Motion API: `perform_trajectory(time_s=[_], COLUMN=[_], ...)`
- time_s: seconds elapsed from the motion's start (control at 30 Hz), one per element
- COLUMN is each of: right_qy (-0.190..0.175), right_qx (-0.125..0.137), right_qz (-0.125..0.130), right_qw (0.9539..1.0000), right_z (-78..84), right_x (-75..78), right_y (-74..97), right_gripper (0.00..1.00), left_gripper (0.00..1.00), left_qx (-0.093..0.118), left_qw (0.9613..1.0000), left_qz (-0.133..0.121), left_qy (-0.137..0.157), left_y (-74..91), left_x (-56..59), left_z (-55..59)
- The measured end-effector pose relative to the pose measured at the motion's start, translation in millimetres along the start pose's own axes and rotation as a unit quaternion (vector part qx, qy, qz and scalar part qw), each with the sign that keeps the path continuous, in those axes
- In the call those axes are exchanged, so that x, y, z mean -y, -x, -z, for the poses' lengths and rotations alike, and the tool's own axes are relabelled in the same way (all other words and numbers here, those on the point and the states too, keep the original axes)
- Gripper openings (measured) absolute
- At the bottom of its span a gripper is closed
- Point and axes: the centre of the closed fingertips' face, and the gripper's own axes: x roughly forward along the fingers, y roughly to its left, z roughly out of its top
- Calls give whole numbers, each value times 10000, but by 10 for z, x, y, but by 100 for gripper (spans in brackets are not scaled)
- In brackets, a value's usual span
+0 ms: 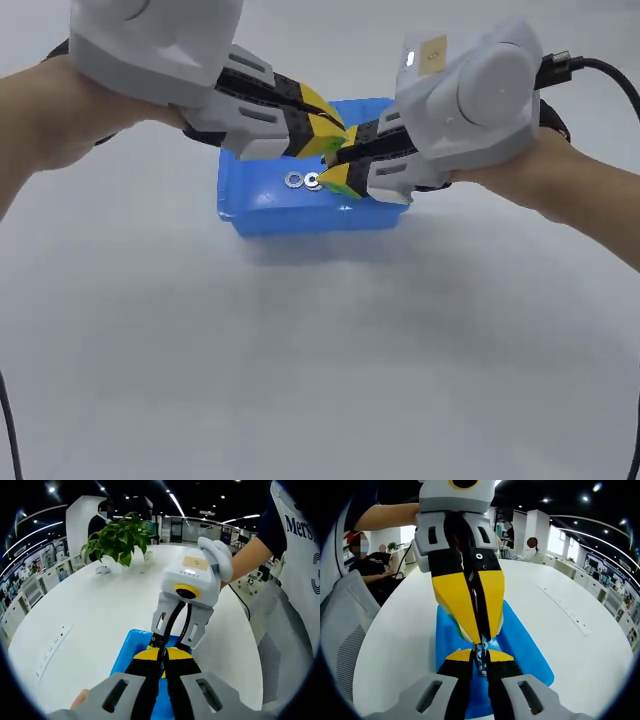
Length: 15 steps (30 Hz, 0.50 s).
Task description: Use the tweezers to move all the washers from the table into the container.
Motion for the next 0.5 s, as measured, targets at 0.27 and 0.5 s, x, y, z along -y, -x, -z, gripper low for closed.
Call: perform_trajectory(time_s=[0.27,0.5], right_qy=[-20,-33], right_qx=[-1,-47], right_qz=[27,106], right_qw=[10000,9999], right_z=[-14,-35], right_x=[-14,-2], right_y=[3,50], right_gripper=[12,17], left_gripper=[6,6], left_qx=[141,190], left_qw=[9997,9998], left_qz=[-29,-78], left_qy=[173,80], left_y=[7,37], left_x=[-37,24], left_z=[20,-43])
